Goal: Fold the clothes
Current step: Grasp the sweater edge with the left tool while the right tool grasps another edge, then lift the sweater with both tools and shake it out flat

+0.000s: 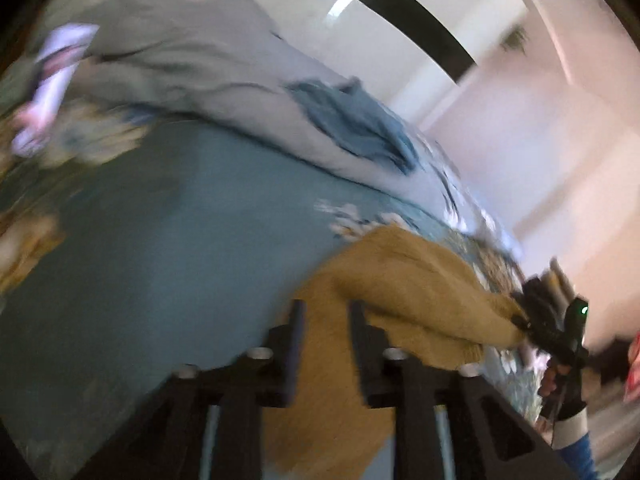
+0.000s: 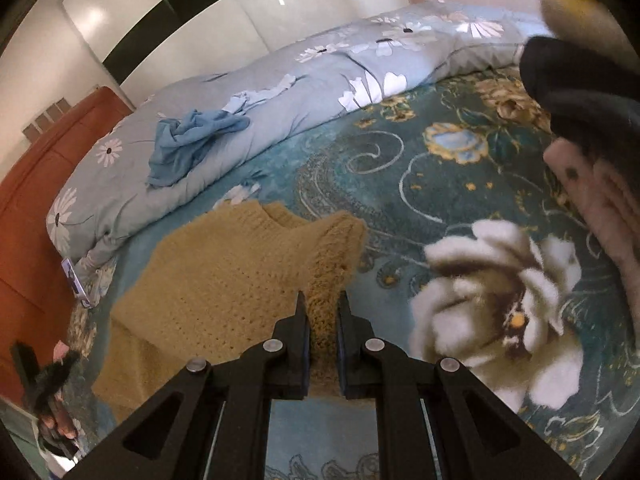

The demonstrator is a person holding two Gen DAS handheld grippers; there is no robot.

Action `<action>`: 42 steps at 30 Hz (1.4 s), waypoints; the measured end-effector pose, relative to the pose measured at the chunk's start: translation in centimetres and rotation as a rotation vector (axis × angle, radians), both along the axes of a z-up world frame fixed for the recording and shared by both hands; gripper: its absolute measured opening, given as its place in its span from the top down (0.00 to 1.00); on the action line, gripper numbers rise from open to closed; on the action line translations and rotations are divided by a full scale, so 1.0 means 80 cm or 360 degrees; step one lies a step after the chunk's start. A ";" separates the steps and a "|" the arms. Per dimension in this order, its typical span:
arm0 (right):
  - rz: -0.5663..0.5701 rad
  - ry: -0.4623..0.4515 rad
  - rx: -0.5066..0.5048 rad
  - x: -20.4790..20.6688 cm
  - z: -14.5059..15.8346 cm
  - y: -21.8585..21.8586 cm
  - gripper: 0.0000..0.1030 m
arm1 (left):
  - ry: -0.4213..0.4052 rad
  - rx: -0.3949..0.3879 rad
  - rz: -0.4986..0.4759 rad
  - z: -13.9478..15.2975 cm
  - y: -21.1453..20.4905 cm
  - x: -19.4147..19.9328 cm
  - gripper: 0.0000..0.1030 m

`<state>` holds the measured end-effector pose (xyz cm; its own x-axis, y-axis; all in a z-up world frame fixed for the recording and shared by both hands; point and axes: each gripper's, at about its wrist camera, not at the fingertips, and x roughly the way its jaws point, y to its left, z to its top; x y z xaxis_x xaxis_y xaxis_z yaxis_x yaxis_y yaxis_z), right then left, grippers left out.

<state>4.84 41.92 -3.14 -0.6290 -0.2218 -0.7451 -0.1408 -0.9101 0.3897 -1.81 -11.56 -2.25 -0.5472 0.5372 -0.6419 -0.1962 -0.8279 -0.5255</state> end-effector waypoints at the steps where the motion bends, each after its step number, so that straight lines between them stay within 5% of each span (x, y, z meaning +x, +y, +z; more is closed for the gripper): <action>1: -0.0001 0.0004 -0.0021 0.000 0.003 0.001 0.90 | 0.0007 -0.0062 -0.0070 0.004 0.027 -0.010 0.64; 6: 0.0019 0.0085 -0.0123 -0.008 0.037 0.004 0.90 | 0.0107 -0.0156 -0.0390 0.015 0.138 -0.014 0.58; 11: 0.0040 0.0122 -0.0013 -0.060 0.075 0.005 0.90 | 0.0148 -0.0339 -0.0724 -0.008 0.216 0.048 0.50; 20: 0.0048 0.0000 -0.0008 -0.129 0.039 0.022 0.90 | 0.0261 -0.0728 -0.1018 -0.051 0.366 0.071 0.45; 23: 0.0056 -0.0010 -0.0046 -0.133 0.029 0.033 0.90 | 0.0334 -0.0938 -0.1021 -0.070 0.406 0.064 0.45; 26: 0.0081 -0.0021 -0.0053 -0.135 0.021 0.037 0.89 | 0.0388 -0.0986 -0.0984 -0.071 0.417 0.058 0.46; 27: 0.0090 -0.0023 -0.0054 -0.134 0.019 0.038 0.89 | 0.0387 -0.0978 -0.0964 -0.070 0.416 0.056 0.47; 28: 0.0098 -0.0025 -0.0056 -0.134 0.017 0.039 0.89 | 0.0387 -0.0972 -0.0943 -0.068 0.414 0.055 0.63; 29: 0.0106 -0.0026 -0.0058 -0.134 0.016 0.040 0.89 | 0.0389 -0.0983 -0.0887 -0.064 0.408 0.052 0.89; 33: 0.0104 -0.0016 -0.0099 -0.127 0.017 0.044 0.89 | 0.0358 -0.0813 -0.0804 -0.039 0.384 0.043 0.92; 42: 0.0104 0.0240 -0.0130 -0.062 0.110 0.020 0.89 | 0.0609 -0.0333 -0.0400 0.125 0.227 0.059 0.93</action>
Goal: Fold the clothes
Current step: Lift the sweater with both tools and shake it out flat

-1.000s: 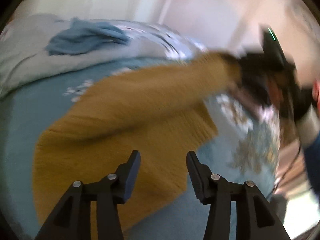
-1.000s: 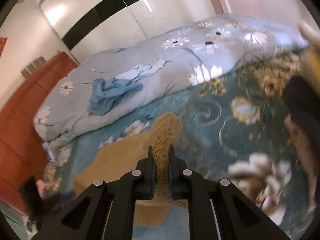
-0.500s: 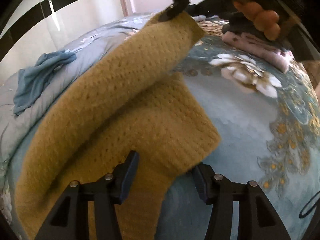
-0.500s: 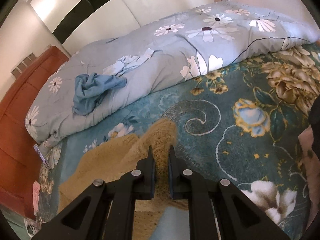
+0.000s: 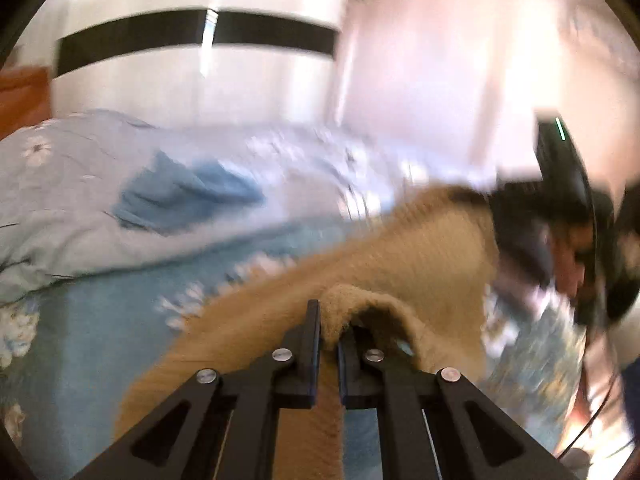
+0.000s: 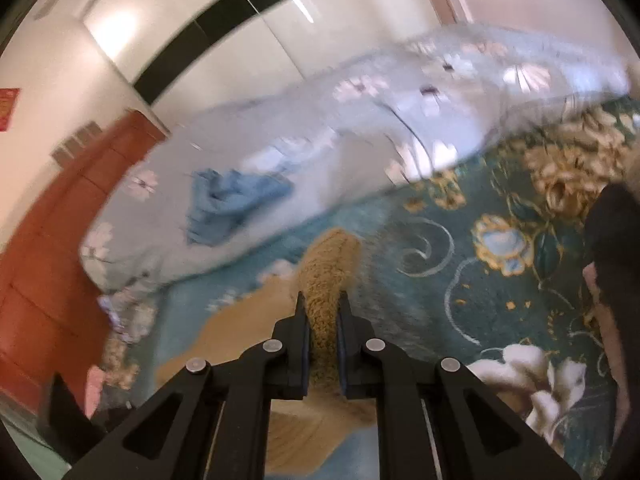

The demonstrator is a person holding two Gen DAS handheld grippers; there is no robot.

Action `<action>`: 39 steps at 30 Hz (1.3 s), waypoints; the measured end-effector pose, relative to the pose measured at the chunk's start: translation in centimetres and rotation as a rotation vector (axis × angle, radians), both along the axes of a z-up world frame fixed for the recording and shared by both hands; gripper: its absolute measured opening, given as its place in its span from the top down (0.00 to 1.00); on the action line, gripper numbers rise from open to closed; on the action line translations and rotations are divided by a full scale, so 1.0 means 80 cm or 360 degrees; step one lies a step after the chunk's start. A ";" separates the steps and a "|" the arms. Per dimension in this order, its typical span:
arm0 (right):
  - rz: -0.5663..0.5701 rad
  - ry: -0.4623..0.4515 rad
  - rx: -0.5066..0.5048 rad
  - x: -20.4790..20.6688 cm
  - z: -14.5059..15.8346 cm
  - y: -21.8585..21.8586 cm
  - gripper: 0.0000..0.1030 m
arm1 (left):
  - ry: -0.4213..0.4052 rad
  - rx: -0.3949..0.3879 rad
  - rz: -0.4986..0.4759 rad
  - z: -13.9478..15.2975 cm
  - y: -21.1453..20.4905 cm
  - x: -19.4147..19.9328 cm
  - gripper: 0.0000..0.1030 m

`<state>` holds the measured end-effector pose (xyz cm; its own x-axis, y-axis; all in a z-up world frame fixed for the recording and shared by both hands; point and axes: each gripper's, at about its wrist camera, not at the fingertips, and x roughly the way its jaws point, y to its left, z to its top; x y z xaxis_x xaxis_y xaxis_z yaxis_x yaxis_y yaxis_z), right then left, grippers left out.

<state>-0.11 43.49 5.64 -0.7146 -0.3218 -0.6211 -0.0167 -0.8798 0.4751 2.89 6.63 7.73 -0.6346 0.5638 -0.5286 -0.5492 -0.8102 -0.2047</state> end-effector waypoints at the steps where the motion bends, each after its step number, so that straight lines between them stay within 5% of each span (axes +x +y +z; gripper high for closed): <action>1: 0.0005 0.0045 0.0000 0.011 0.016 -0.005 0.90 | 0.0055 0.0058 0.0034 0.023 -0.024 0.009 0.93; 14: 0.0095 0.0704 0.0036 0.185 0.231 -0.073 0.90 | 0.0626 0.0322 0.0211 0.233 -0.158 0.150 0.93; 19: 0.0138 0.0954 0.0173 0.273 0.306 -0.104 0.90 | 0.0713 0.0375 0.0171 0.278 -0.192 0.193 0.93; 23: 0.0147 0.1036 0.0236 0.283 0.347 -0.118 0.90 | 0.0705 0.0428 0.0177 0.296 -0.211 0.179 0.93; 27: 0.0128 0.0909 0.0324 0.218 0.339 -0.133 0.90 | 0.0496 0.0397 0.0204 0.248 -0.207 0.104 0.93; 30: 0.0106 0.0709 0.0383 0.142 0.301 -0.143 0.90 | 0.0207 0.0359 0.0236 0.159 -0.201 0.022 0.93; 34: 0.0072 0.0327 0.0332 0.024 0.175 -0.135 0.90 | -0.0178 0.0318 0.0312 0.028 -0.190 -0.086 0.93; 39: 0.0018 -0.0098 0.0212 -0.080 0.007 -0.112 0.90 | -0.0519 0.0298 0.0407 -0.093 -0.177 -0.168 0.93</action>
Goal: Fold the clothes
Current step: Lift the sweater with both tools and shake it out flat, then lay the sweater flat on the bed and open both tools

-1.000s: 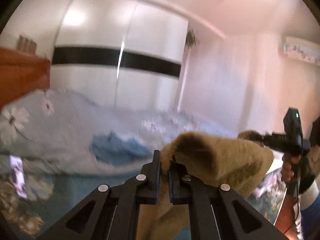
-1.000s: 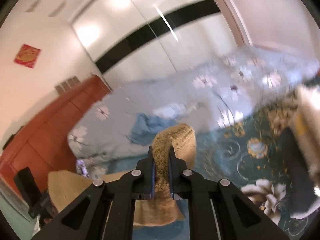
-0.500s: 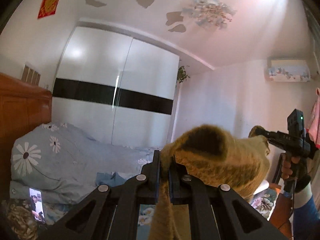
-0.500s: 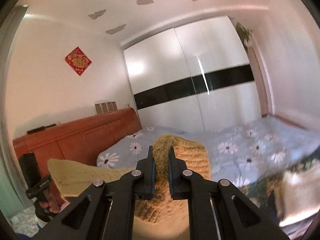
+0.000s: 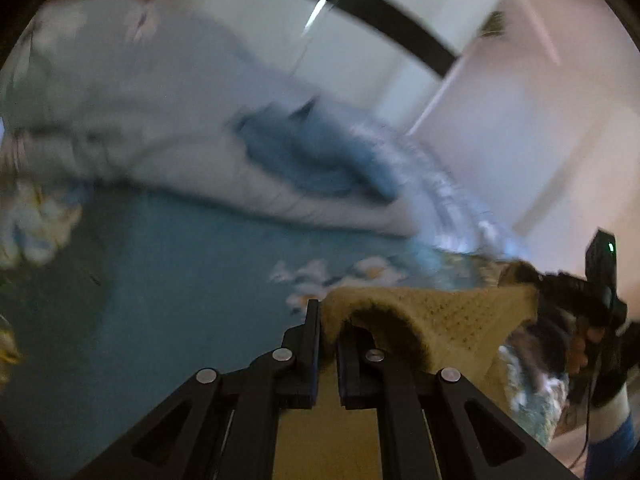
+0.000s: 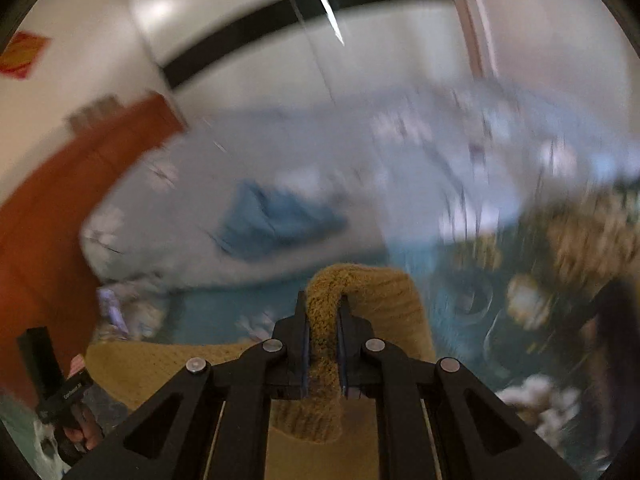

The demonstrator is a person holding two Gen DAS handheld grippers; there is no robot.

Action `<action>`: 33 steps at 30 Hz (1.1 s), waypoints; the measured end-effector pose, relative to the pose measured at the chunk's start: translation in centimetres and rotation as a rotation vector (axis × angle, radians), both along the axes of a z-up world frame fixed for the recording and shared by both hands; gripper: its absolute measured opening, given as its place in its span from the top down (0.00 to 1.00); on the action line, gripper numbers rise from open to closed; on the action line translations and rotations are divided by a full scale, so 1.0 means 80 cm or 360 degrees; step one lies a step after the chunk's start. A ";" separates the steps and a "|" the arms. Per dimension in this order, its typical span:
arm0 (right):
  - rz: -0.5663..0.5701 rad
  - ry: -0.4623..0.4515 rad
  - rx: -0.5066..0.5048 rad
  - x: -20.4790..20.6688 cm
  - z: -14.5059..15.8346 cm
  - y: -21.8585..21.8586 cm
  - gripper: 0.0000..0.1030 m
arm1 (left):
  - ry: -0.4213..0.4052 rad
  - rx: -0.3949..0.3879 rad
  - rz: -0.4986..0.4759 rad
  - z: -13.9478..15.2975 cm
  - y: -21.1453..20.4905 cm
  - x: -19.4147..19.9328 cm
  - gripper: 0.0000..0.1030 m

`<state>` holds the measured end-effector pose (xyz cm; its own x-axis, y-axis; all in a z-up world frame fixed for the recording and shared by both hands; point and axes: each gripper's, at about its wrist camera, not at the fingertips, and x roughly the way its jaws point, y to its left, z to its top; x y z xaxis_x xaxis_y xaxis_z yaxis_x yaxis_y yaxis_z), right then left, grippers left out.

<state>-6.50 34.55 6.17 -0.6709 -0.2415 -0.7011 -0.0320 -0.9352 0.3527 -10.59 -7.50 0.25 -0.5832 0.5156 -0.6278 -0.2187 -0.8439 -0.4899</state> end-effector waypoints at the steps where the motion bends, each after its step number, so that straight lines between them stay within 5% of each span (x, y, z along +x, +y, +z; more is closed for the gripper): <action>1: -0.0015 -0.0062 -0.0025 -0.016 -0.028 0.005 0.90 | -0.0042 0.0030 0.0022 -0.015 -0.004 -0.017 0.93; 4: -0.0057 -0.0137 -0.0096 -0.058 -0.073 0.018 0.90 | -0.0149 0.0132 0.0076 -0.041 -0.014 -0.066 0.93; 8: -0.0057 -0.0166 -0.0103 -0.112 -0.093 0.024 0.90 | -0.0191 0.0095 0.0102 -0.060 -0.009 -0.100 0.93; 12: -0.0051 -0.0272 -0.0086 -0.159 -0.128 0.027 0.89 | -0.0368 0.0150 0.0117 -0.108 -0.009 -0.142 0.93; 16: -0.0057 -0.0334 -0.0158 -0.174 -0.164 0.037 0.79 | -0.0497 0.0127 0.0102 -0.139 -0.010 -0.151 0.92; 22: -0.0013 -0.0197 -0.0211 -0.155 -0.136 0.075 0.60 | -0.0463 0.0154 0.0094 -0.120 -0.016 -0.156 0.82; 25: -0.0044 -0.0187 -0.0187 -0.134 -0.127 0.104 0.60 | -0.0441 0.0186 0.0185 -0.112 -0.028 -0.167 0.66; 33: 0.0031 -0.0344 -0.0163 -0.042 -0.160 0.127 0.60 | -0.0531 0.0088 0.0161 -0.103 -0.039 -0.111 0.62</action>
<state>-9.83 44.71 -6.67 -0.5022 -0.3299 -0.7993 -0.0994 -0.8962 0.4323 -19.49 -10.66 -8.00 -0.4004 0.5043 -0.7650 0.0442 -0.8233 -0.5659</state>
